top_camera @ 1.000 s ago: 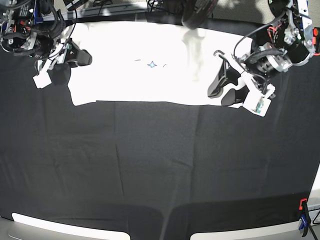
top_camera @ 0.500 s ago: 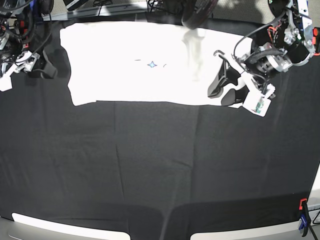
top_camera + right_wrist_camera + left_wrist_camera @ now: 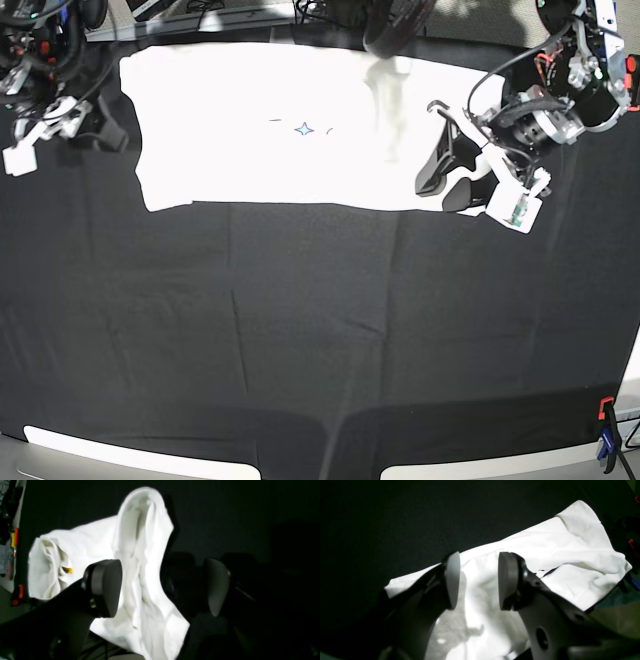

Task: Layout the t-shirt on the table in an organized manner, then fold the t-shirt properly

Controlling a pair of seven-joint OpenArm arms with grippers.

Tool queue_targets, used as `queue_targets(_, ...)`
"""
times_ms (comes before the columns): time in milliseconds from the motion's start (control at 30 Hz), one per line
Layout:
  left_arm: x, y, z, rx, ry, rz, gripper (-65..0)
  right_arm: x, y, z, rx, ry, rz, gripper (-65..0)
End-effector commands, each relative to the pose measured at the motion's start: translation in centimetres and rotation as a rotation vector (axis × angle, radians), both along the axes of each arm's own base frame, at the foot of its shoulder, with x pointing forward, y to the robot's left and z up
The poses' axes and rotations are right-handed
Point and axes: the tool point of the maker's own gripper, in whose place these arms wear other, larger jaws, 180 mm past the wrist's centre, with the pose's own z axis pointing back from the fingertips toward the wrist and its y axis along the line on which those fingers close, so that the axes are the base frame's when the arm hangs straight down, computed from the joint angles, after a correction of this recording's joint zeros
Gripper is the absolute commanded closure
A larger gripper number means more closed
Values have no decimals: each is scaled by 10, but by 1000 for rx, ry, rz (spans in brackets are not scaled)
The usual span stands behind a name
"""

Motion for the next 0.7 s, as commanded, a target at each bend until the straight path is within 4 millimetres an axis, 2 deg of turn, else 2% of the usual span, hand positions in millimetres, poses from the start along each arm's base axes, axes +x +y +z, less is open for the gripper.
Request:
queue_targets(0, 4, -2, 14, -29, -48, 3, -232, 6, -2, 9, -13, -41, 3, -475)
queue_targets(167, 5, -2, 15, -34, -54, 5, -232, 0, 13, -3, 29, -27, -21, -474)
queue_targets(500, 5, -2, 15, -34, -54, 5, -232, -2, 36, -13, 88, -17, -15, -470)
queue_targets(567, 5, -2, 15, -33, -54, 5, -232, 0, 48, -17, 104, -6, 23, -470)
queue_targets(667, 5, -2, 15, -33, -54, 5, -232, 0, 79, -25, 139, 21, 110, -470)
